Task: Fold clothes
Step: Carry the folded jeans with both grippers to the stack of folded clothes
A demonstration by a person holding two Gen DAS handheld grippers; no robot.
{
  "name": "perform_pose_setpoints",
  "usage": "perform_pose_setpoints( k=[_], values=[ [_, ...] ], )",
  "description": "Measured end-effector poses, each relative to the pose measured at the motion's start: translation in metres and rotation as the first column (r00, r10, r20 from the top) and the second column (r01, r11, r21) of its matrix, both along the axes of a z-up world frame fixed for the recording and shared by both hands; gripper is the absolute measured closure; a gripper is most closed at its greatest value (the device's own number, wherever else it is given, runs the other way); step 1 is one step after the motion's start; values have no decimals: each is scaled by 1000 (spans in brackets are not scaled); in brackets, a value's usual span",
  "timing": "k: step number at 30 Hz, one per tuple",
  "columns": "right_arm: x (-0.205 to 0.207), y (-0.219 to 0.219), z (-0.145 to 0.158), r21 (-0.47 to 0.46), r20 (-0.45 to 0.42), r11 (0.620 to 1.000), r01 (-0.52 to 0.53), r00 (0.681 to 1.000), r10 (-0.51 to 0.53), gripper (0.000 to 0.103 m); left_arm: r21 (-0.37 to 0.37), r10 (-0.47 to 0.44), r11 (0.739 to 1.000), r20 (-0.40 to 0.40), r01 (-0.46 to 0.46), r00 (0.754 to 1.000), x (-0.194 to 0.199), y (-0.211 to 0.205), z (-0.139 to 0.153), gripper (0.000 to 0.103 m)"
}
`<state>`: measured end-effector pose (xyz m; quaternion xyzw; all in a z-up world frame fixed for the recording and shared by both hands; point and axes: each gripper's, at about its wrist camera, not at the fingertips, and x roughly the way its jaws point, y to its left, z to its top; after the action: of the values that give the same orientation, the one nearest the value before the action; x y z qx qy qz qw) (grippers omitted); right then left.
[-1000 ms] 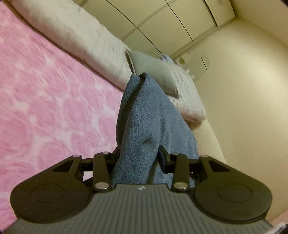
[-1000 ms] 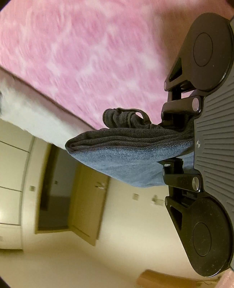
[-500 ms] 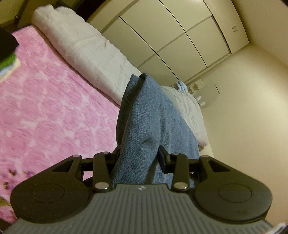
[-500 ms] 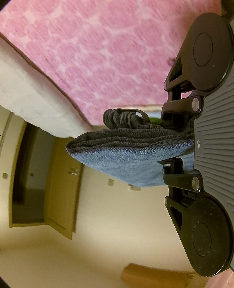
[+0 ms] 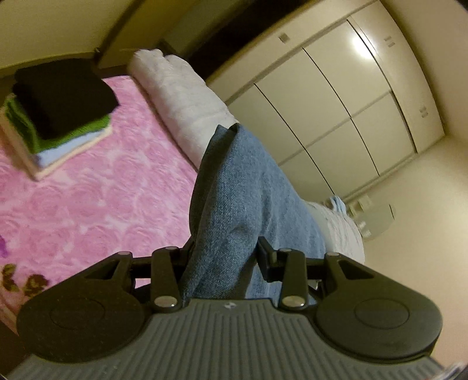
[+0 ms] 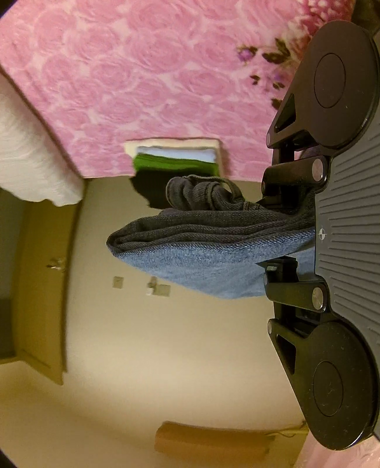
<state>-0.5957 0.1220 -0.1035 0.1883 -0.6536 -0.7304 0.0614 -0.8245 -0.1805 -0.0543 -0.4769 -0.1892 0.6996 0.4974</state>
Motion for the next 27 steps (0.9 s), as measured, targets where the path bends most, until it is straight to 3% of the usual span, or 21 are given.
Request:
perform_pose_setpoints(
  k=[4, 8, 21, 27],
  values=[
    [-49, -6, -8, 1, 0, 1000, -30, 1000, 30, 76, -1, 36, 999, 13, -36, 999, -42, -11, -5, 69],
    [-99, -18, -20, -26, 14, 1000, -16, 1000, 16, 76, -33, 16, 999, 19, -15, 1000, -104, -18, -10, 69],
    [-316, -69, -65, -145, 60, 973, 181, 983, -174, 76, -128, -180, 975, 35, 183, 983, -388, -17, -43, 69],
    [-386, -65, -91, -156, 119, 949, 274, 959, -258, 76, -144, -261, 951, 91, 272, 961, -478, 14, -79, 69]
  ],
)
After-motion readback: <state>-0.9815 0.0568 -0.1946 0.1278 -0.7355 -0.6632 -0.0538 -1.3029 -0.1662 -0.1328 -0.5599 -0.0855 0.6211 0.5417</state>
